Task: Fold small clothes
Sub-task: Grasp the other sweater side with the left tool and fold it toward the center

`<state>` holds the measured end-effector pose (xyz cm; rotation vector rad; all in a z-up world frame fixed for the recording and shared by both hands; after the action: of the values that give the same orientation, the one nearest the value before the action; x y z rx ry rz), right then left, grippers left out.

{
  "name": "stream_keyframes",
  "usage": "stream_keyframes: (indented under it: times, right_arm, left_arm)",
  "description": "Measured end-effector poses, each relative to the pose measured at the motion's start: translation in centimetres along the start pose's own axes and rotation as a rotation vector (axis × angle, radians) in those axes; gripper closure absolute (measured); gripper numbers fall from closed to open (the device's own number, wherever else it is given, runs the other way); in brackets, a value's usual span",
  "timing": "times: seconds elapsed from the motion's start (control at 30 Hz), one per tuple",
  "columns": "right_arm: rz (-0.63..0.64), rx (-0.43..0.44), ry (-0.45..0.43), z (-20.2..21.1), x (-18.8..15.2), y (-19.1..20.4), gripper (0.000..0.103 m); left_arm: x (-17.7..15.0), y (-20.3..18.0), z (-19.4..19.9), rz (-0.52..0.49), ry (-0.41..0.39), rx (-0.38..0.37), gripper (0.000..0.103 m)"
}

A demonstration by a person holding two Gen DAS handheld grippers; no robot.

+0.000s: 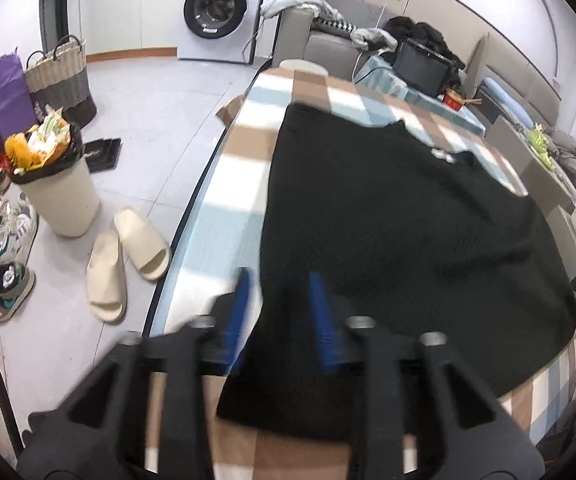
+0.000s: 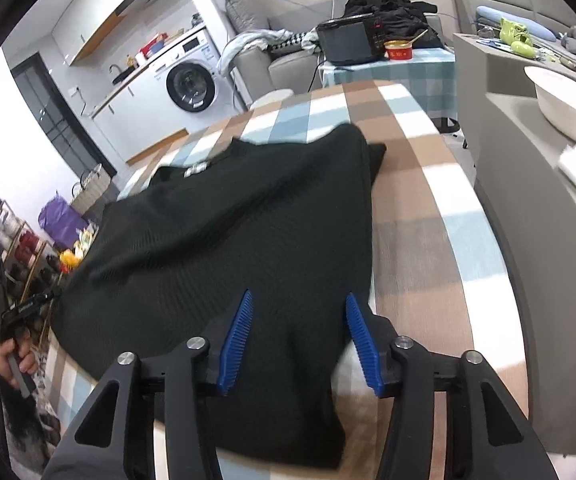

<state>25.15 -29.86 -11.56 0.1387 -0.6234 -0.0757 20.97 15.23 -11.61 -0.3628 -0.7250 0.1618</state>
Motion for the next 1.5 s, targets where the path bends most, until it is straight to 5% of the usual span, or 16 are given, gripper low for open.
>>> stream_keyframes:
  times: [0.03, 0.07, 0.23, 0.4, 0.53, 0.6, 0.63, 0.7, 0.73, 0.8, 1.03, 1.2, 1.3, 1.5]
  right_arm:
    - [-0.014, 0.005, -0.008, -0.2, 0.6, 0.0, 0.046]
    - [-0.042, 0.022, -0.017, -0.7, 1.7, 0.0, 0.045]
    - [-0.071, 0.006, -0.043, -3.2, 5.6, 0.1, 0.045]
    - [-0.159, -0.056, -0.021, -7.7, 8.6, -1.4, 0.045]
    - [-0.158, -0.063, 0.007, -9.4, 9.1, -1.4, 0.05]
    - [-0.114, -0.092, -0.006, -9.5, 9.3, -1.1, 0.062]
    - [-0.098, -0.097, -0.014, -9.4, 9.3, -1.0, 0.066]
    - [-0.072, -0.107, -0.035, -9.2, 9.4, -0.9, 0.094]
    - [-0.067, -0.112, -0.05, -8.9, 9.4, -1.0, 0.096]
    - [-0.056, -0.098, -0.104, -7.9, 9.7, -0.8, 0.097]
    - [-0.034, -0.1, -0.204, -5.7, 10.7, -0.2, 0.097]
    - [-0.058, -0.161, -0.074, -8.8, 9.8, -1.5, 0.096]
    - [-0.094, -0.157, -0.031, -8.8, 9.1, -2.1, 0.077]
    - [-0.049, -0.08, -0.088, -3.6, 7.2, 0.7, 0.05]
  left_arm:
    - [0.8, -0.3, -0.4, -0.011, -0.001, -0.006, 0.039]
    - [1.7, -0.7, -1.0, -0.016, 0.0, -0.012, 0.033]
    - [5.4, -2.4, -5.3, -0.059, 0.044, -0.053, 0.031]
    - [7.3, -1.1, -10.1, -0.042, 0.116, 0.053, 0.031]
    - [7.6, 0.4, -12.6, 0.013, 0.142, 0.063, 0.031]
    - [7.7, 0.7, -12.5, 0.027, 0.118, 0.042, 0.036]
    - [7.8, 0.6, -12.5, 0.024, 0.11, 0.032, 0.047]
    - [7.8, 0.3, -12.6, 0.016, 0.108, -0.008, 0.071]
    - [7.8, 0.0, -12.7, 0.015, 0.108, -0.039, 0.084]
    - [8.1, -0.5, -12.0, -0.008, 0.069, -0.023, 0.092]
    - [9.9, -1.5, -8.8, -0.037, -0.056, -0.065, 0.094]
    - [8.6, 1.3, -10.5, 0.057, 0.027, 0.023, 0.094]
    - [7.5, 1.5, -9.9, 0.072, 0.066, 0.01, 0.092]
    - [4.4, 1.3, -4.3, 0.037, 0.005, 0.067, 0.045]
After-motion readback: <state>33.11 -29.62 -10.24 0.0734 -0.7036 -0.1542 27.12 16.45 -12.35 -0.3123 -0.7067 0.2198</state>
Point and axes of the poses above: each gripper's, at about its wrist camera, not at the fingertips, and z roughly against the way its jaws point, y to its left, x to its top, the point moved 8 cm from there along -z, roughly the way its jaws point, and after that the axes turned 15 degrees about -x, right-handed, at the moved point
